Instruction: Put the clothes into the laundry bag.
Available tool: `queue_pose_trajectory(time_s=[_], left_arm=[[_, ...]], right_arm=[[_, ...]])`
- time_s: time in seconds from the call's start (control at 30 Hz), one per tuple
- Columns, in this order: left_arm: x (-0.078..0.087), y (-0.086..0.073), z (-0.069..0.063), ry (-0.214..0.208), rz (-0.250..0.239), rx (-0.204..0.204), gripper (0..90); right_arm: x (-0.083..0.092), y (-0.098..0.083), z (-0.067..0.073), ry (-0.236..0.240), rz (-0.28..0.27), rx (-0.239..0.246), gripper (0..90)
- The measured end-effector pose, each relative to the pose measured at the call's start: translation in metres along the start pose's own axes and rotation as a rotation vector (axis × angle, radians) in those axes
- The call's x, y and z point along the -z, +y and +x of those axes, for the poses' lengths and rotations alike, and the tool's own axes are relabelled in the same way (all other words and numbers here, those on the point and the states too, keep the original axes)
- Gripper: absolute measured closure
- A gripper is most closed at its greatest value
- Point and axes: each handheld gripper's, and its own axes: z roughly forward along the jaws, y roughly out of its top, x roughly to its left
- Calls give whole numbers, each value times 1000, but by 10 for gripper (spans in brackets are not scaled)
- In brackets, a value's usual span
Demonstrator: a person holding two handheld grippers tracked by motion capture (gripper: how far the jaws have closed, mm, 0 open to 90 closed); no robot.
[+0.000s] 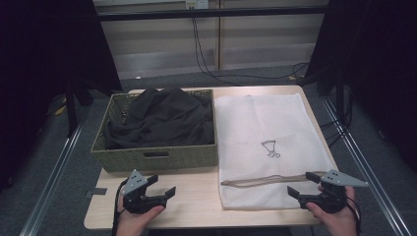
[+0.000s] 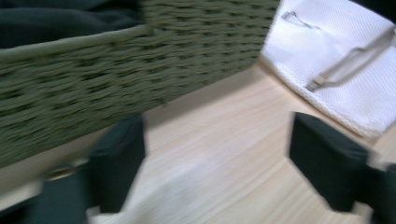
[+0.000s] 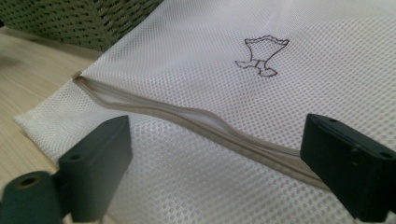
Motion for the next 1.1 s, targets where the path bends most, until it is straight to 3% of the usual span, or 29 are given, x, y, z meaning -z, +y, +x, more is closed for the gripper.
queue_pose_trajectory(time_s=[0.07, 0.1, 0.13, 0.17, 0.2, 0.23, 0.27, 0.3, 0.37, 0.4, 0.5, 0.53, 0.57, 0.6, 0.7, 0.73, 0.83, 0.9, 0.97, 1.0, 1.03, 1.1], left_arm=[[-5, 2, -8, 4, -10, -5, 326], [-7, 4, -11, -1, -15, -5, 382], [-9, 6, -15, 6, -20, -11, 482], [-9, 6, -15, 6, -20, -11, 569], [-12, 9, -20, -13, -27, -13, 678], [-14, 11, -23, -28, -30, -25, 756], [-16, 13, -28, -53, -35, -30, 756], [-24, 16, -38, -102, -26, -40, 858], [-36, 17, -50, -161, 5, -57, 900], [-43, 18, -58, -184, 16, -71, 900], [-55, 20, -72, -240, 36, -91, 900], [-67, 23, -86, -293, 57, -101, 900], [-67, 23, -86, -293, 57, -101, 900], [-79, 25, -100, -363, 61, -86, 900], [-94, 26, -120, -405, 84, -132, 890], [-99, 25, -125, -415, 88, -141, 881], [-112, 24, -133, -417, 120, -164, 870], [-115, 24, -135, -411, 130, -168, 869], [-122, 22, -135, -407, 158, -152, 863], [-129, 20, -133, -392, 202, -147, 860], [-129, 20, -133, -392, 202, -147, 861], [-131, 20, -133, -385, 235, -131, 868]], right_arm=[[-6, -1, 3, -4, 14, 3, 168], [-9, -1, 6, -29, 15, 8, 232], [-12, -2, 7, -51, 21, 8, 304], [-12, -2, 7, -51, 21, 8, 304], [-24, -4, 11, -68, 68, 14, 574], [-29, -4, 12, -44, 89, 13, 651], [-29, -4, 12, -44, 89, 13, 651], [-39, -5, 15, -22, 136, 16, 807], [-48, -7, 19, -10, 185, 8, 882], [-50, -9, 22, 4, 176, 0, 900], [-50, -11, 29, 21, 175, -4, 900], [-50, -11, 32, 26, 181, -2, 900], [-50, -11, 32, 26, 181, -2, 900], [-47, -13, 37, 55, 197, -6, 900], [-43, -14, 45, 62, 222, 14, 883], [-41, -13, 46, 60, 212, 11, 828], [-35, -6, 43, 22, 114, 63, 704], [-36, -3, 38, -23, 89, 86, 621], [-40, -2, 36, -32, 98, 83, 578], [-49, -2, 32, -35, 124, 101, 549], [-49, -2, 32, -35, 124, 101, 549], [-59, -2, 31, -61, 171, 118, 633]])
